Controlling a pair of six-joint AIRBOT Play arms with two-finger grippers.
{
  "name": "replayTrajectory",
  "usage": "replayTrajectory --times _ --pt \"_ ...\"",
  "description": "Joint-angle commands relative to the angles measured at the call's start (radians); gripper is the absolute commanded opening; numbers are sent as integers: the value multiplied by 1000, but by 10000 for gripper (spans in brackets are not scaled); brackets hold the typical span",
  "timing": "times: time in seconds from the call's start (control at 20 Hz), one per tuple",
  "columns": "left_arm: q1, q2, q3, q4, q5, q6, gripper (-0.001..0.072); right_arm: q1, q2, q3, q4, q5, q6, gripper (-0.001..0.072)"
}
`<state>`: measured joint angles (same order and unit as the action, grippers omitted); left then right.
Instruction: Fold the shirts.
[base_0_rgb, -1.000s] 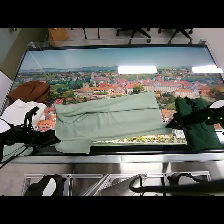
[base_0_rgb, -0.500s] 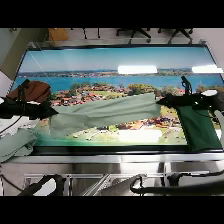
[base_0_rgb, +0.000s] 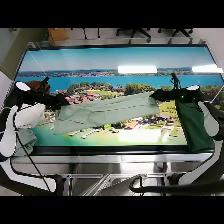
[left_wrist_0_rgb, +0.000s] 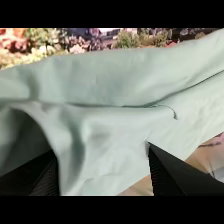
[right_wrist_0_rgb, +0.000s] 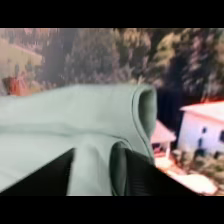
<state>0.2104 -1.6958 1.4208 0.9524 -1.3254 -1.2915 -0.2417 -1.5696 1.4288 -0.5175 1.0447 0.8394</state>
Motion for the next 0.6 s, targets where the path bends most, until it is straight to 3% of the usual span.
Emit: replayTrajectory --times 0.0,0.25,0.5,0.55 --pt "13 -74 156 -1 -125 -45 554 -57 13 63 -6 11 -1 535" --pt "46 -70 265 -2 -276 -123 554 -59 -53 63 -54 111 55 535" --pt "9 19 197 -5 -245 -123 553 1 -112 63 -63 172 66 525" --pt "-5 33 187 -5 -234 -123 553 14 -114 63 -63 174 66 479"
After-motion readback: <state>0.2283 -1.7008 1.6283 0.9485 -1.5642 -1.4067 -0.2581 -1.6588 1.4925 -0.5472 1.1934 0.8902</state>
